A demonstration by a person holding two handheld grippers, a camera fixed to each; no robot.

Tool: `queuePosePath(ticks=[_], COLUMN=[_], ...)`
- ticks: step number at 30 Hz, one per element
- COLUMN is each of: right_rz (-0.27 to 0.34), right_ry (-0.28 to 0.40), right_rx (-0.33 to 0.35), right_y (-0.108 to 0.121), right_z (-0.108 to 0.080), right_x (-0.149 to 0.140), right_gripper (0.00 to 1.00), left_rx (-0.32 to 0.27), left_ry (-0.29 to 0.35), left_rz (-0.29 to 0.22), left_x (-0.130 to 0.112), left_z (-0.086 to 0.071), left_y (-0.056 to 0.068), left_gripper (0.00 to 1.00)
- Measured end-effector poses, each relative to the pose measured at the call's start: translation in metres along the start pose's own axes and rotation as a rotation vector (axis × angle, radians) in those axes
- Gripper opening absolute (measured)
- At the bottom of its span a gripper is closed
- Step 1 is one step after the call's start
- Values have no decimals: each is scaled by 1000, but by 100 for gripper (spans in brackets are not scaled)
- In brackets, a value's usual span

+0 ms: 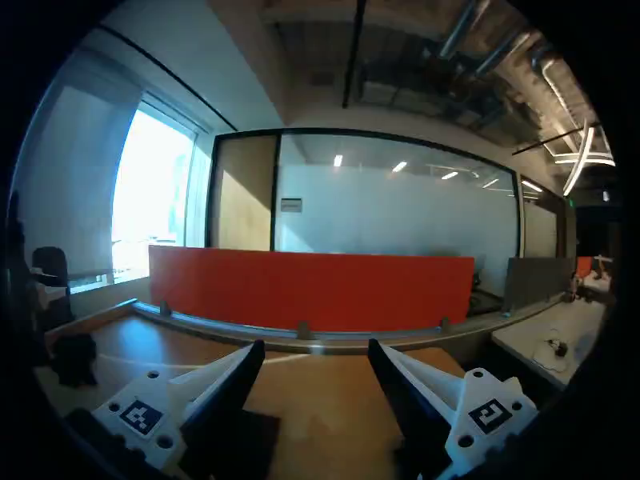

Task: Fold towel

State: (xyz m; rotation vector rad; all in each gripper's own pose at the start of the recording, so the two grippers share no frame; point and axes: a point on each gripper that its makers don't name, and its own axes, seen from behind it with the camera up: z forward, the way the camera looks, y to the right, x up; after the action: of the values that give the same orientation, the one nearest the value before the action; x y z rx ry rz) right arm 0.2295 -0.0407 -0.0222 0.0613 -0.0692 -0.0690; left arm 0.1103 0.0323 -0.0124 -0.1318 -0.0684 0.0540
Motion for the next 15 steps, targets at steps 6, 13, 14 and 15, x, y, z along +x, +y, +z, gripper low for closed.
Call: queuePosePath(ticks=[6, 13, 14, 15], right_rz=[-91, -174, -181, -188], right_ry=[-87, -169, -176, -185], right_rx=[119, 264, 278, 293], right_y=[-17, -39, -41, -43], right_z=[3, 0, 0, 0], right_x=[-17, -36, -38, -41], right_gripper=[100, 100, 100, 100], left_rx=[-93, -224, -236, -250], left_ry=[-54, -117, -124, -132], left_rz=[19, 24, 26, 29], left_x=[-9, -22, -24, -27], left_z=[3, 3, 3, 3], left_y=[17, 45, 48, 51], left_gripper=[98, 98, 98, 98])
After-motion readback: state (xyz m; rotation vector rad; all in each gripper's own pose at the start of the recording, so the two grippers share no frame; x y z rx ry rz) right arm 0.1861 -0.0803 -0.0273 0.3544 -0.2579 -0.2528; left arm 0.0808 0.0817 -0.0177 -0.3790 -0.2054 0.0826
